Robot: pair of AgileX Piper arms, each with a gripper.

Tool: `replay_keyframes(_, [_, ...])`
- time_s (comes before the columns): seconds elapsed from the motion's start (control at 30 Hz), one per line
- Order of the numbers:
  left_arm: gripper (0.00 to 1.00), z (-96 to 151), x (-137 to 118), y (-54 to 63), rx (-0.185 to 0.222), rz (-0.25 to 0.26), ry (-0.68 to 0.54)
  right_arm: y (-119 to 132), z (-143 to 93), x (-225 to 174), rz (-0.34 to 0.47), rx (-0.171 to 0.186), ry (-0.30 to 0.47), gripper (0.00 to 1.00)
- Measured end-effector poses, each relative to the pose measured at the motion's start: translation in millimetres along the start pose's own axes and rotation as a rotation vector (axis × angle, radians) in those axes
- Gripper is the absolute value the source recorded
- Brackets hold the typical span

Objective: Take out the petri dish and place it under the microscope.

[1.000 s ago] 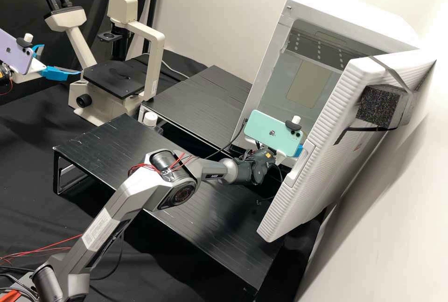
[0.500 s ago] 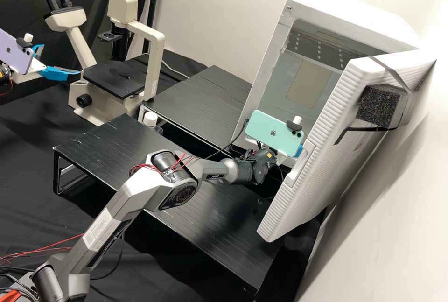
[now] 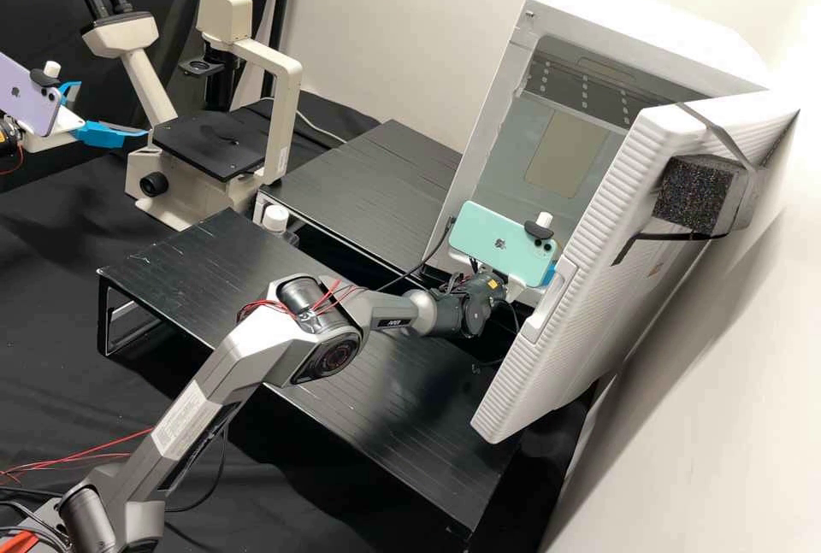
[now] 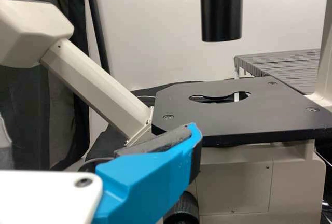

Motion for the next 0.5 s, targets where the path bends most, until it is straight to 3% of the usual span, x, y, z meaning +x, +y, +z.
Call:
replay_keyframes(0.13, [1.0,0.0,0.0,0.0,0.0,0.0,0.0,-1.7,-0.3,2.4,0.005,0.017,0.002,0.0])
replay_keyframes(0.5, [1.0,0.0,0.0,0.0,0.0,0.0,0.0,-1.6,-0.5,2.5,0.005,0.017,0.001,0.0])
